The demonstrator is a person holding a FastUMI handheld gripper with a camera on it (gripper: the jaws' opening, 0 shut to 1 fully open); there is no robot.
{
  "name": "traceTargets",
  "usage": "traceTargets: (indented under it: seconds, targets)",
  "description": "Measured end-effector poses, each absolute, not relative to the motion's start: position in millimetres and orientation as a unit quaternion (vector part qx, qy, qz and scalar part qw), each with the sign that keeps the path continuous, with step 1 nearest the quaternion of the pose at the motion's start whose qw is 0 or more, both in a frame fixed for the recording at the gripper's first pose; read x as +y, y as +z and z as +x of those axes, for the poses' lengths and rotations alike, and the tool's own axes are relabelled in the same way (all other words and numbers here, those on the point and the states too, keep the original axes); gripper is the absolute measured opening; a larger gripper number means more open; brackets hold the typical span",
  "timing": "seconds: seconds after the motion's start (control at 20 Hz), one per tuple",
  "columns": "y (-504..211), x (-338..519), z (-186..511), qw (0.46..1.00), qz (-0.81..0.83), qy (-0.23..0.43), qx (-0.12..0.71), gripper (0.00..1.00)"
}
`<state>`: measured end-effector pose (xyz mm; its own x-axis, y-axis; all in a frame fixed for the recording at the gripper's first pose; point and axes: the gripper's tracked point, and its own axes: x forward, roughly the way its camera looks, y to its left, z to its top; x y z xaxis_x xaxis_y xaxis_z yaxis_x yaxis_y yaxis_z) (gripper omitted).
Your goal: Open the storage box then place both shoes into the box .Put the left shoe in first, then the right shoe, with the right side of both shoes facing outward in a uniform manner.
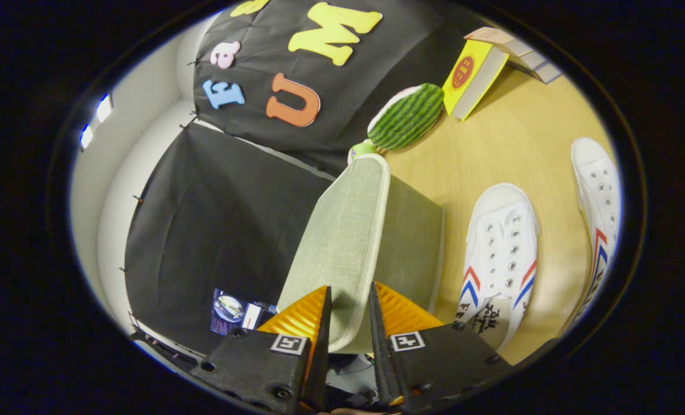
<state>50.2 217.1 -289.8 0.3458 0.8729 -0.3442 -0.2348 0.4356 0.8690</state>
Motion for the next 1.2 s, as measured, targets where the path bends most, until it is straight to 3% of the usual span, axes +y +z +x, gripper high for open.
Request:
traceTargets:
  seconds: [0.2, 0.3, 0.9, 1.2]
  targets:
    - [-277, 215, 49, 0.714, 0.406, 0.379, 0.426, 0.15]
    - [-266, 217, 47, 0.715, 0.406, 0.388, 0.417, 0.05]
    - [-150, 287, 20, 0.717, 0.353, 0.482, 0.358, 0.05]
    - [-89, 359, 23, 0.766, 0.214, 0.517, 0.316, 0.05]
